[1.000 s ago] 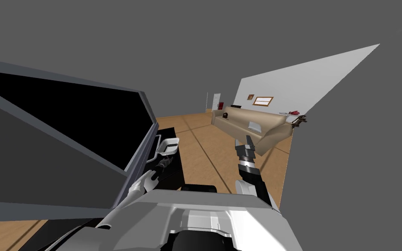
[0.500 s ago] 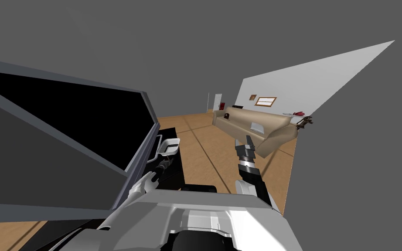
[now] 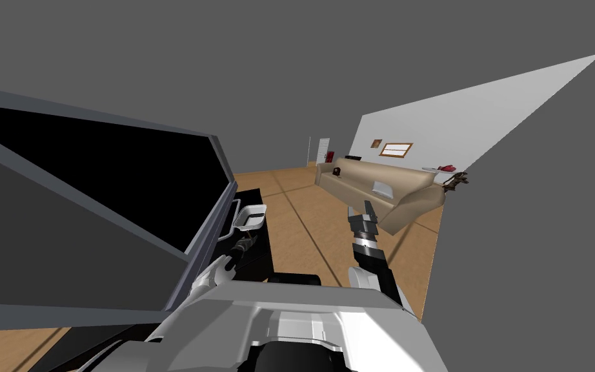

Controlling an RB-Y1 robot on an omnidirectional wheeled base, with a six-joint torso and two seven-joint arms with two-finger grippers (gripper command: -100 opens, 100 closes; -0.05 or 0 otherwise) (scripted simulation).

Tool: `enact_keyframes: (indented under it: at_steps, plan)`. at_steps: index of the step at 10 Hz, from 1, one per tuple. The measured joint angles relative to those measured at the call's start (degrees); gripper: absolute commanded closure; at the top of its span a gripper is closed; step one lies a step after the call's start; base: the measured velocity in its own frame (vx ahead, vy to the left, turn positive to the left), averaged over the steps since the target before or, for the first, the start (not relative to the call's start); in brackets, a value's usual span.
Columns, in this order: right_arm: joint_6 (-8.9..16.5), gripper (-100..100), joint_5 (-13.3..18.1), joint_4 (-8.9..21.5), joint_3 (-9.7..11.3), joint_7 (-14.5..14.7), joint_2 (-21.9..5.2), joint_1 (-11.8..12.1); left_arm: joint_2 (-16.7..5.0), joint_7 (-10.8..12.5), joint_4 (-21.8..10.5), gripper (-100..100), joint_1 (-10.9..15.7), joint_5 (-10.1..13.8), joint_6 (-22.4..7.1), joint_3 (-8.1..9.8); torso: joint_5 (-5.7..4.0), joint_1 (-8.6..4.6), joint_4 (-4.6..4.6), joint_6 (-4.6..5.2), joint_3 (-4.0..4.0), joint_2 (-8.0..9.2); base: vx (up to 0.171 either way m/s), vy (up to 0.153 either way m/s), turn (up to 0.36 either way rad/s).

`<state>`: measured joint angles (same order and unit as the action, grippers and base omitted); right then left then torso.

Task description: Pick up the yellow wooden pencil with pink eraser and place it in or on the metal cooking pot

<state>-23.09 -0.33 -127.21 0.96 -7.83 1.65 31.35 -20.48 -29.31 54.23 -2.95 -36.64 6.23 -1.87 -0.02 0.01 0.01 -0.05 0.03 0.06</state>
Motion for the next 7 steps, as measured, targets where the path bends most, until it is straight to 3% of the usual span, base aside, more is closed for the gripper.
enact_keyframes:
  at_steps: [5, 7]
  plan:
    - [0.0, 0, 0.0, 0.0, 0.0, 0.0, 0.0, 0.0, 0.0, 0.0, 0.0, -100, 0.0, 0.0, 0.0, 0.0, -0.01, -0.04, -0.01, -0.01, -0.02, -0.03, 0.008, -0.01, 0.028]
    - [0.0, 0, 0.0, 0.0, 0.0, 0.0, 0.0, 0.0, 1.7, -1.6, 0.3, -100, -0.9, -1.0, 1.0, 0.85, -0.04, -0.17, -0.03, -0.01, -0.07, -0.12, 0.02, -0.025, 0.073]
